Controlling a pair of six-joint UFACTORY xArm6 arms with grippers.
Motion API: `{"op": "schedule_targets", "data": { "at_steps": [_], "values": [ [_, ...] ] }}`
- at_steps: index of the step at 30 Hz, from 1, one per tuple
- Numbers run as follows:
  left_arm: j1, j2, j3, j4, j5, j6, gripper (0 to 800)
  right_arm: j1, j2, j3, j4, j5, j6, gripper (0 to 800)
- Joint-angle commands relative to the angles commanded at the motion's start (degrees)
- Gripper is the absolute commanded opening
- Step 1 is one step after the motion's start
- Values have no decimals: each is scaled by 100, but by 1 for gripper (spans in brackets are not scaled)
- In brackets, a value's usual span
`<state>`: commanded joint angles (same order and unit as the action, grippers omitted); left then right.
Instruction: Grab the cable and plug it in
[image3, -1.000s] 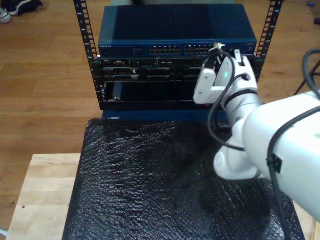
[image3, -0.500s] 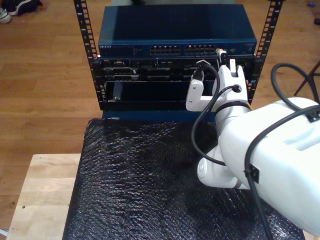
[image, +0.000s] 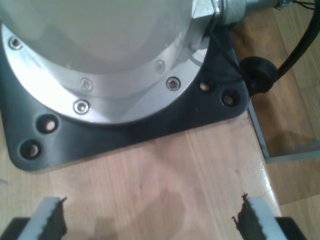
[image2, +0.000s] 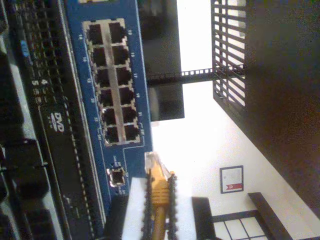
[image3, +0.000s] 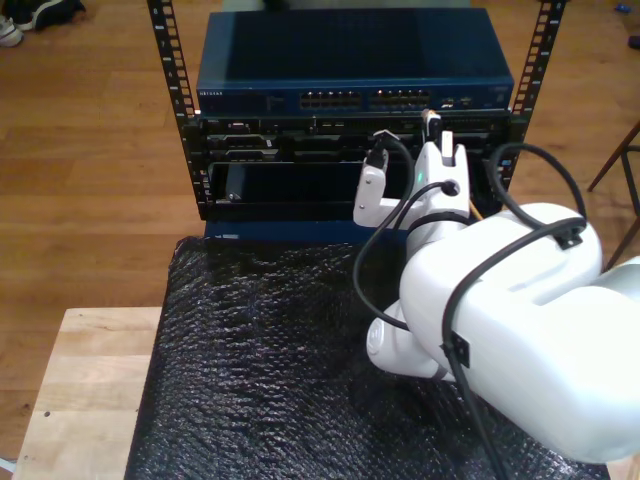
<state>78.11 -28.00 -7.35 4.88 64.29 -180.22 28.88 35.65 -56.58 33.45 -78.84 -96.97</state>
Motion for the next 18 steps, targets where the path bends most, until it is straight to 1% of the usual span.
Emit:
{"op": "schedule_targets", "data": {
  "at_steps": [10,18],
  "values": [
    [-9,0,0,0,0,0,800,-62,211,-396,-18,0,0,0],
    [-9,0,0,0,0,0,800,-141,334,-510,0,0,0,0]
  ]
}}
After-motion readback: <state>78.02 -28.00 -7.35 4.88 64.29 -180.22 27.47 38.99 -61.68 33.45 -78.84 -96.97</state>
